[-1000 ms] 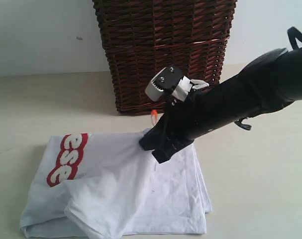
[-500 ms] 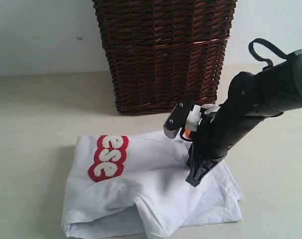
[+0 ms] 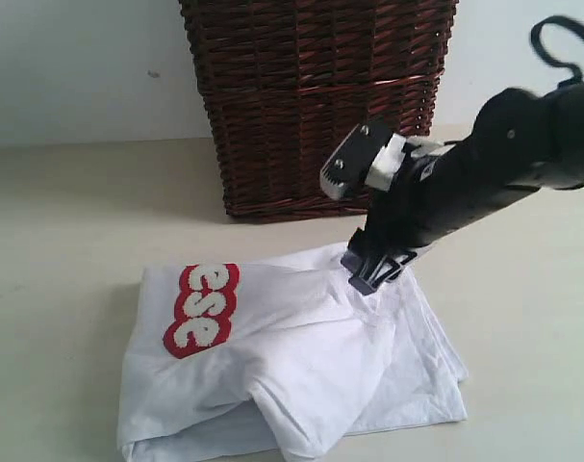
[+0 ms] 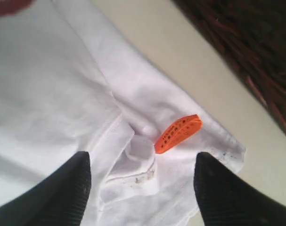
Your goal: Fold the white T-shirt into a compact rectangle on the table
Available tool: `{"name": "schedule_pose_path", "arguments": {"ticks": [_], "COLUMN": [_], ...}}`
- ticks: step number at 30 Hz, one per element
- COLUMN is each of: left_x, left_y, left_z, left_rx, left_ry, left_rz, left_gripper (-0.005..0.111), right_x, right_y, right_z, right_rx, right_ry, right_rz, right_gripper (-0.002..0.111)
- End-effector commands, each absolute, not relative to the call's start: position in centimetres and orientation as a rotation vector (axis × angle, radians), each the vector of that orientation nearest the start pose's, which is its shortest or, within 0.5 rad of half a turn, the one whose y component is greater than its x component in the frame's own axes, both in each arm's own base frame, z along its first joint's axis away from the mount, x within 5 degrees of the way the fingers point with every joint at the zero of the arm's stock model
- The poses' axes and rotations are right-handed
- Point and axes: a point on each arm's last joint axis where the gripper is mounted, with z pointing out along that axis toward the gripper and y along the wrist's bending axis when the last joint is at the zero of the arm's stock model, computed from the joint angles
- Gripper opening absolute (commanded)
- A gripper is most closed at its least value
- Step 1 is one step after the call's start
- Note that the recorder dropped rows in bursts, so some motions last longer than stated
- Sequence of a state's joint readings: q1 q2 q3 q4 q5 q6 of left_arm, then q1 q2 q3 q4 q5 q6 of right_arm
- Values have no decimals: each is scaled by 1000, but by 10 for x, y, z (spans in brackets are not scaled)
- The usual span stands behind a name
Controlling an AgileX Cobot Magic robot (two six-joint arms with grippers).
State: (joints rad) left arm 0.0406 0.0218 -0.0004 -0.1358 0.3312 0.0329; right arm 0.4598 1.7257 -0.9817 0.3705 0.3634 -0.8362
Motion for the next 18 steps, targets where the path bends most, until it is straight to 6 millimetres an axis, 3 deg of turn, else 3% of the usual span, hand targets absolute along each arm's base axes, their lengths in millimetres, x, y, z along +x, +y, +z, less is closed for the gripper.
{"name": "schedule_pose_path", "arguments": {"ticks": [1, 3, 5, 11, 18], "left_x": [55, 55, 55, 55, 55], "left_y": [-2, -2, -2, -2, -2], "left_z": [183, 183, 183, 183, 183], "left_rx": [-91, -91, -91, -91, -91], "left_ry": [1830, 1830, 1830, 1830, 1830], "left_rz": [-79, -79, -79, -79, -79], "left_gripper": [0, 0, 0, 0, 0], "right_x": [266, 238, 219, 210, 196], "right_y": [168, 178, 189, 212, 232], "right_z": [209, 200, 190, 164, 137], "right_rx": [-1428, -1635, -1659, -1496, -1554], "right_ry": [2283, 2289, 2305, 2372, 2433], "right_rz": [367, 520, 605, 570, 560], "right_gripper": [62, 62, 62, 62, 62]}}
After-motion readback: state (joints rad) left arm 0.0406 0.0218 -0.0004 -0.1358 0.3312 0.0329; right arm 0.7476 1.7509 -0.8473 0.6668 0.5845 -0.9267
